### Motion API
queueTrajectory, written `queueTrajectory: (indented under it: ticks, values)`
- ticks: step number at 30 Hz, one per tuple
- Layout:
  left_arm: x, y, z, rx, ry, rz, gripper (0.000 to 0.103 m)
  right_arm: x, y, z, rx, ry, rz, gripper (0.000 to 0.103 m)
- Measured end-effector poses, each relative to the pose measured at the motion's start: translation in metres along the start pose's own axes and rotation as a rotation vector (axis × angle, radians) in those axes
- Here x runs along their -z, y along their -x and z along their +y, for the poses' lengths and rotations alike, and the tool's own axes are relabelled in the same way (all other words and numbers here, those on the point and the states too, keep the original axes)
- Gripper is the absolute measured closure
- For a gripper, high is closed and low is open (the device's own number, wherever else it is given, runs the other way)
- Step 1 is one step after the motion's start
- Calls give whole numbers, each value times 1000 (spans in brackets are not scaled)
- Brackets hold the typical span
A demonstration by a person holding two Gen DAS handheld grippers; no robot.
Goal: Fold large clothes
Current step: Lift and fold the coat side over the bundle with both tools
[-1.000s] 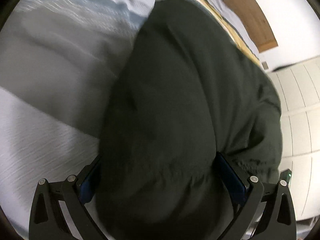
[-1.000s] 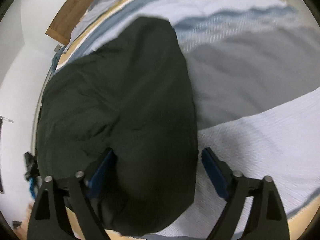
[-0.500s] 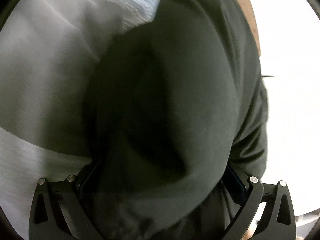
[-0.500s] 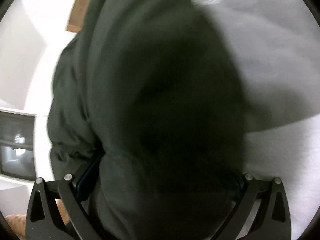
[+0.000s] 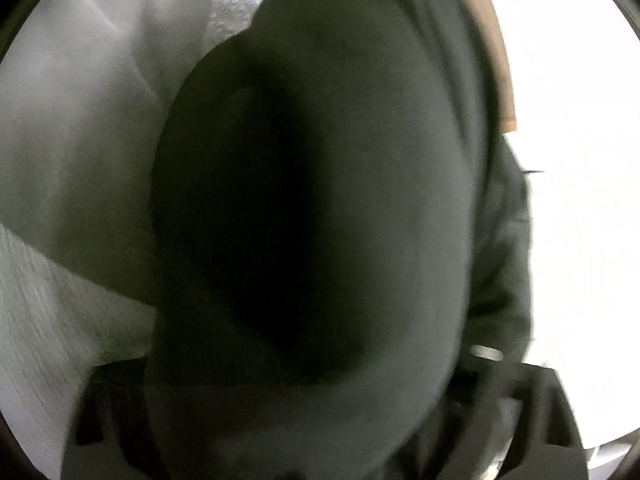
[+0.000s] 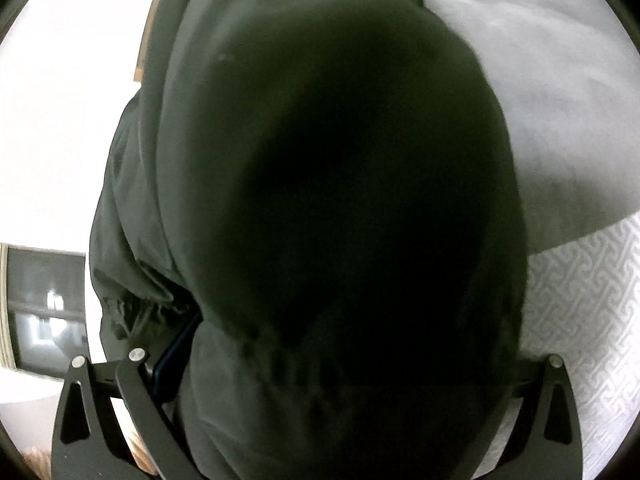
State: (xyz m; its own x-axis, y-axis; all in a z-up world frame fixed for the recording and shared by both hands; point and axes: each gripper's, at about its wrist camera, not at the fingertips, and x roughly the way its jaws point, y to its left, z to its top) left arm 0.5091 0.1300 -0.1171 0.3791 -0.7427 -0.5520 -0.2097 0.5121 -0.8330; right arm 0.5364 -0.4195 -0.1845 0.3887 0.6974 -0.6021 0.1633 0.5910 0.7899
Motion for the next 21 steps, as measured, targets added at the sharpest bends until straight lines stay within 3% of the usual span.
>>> queueTrajectory:
  ticks: [1,3,6,14,21]
  values:
    - [7,5,-8,45,-11,-16,55,1,2,7,-10,12,-15,18]
    - [17,11,-23,63,-42,-32,66,1,7,19,-34,11,-46,53]
    - [25,16,-45,117,-38,-59,73,1,13,40,-37,31,-69,71]
    - [35,41,-115,226,-94,-126,80,-2,34,126,-70,163,-120,79]
    - [43,93,-165,282,-162,-167,81,11,77,176,-139,222,-169,80]
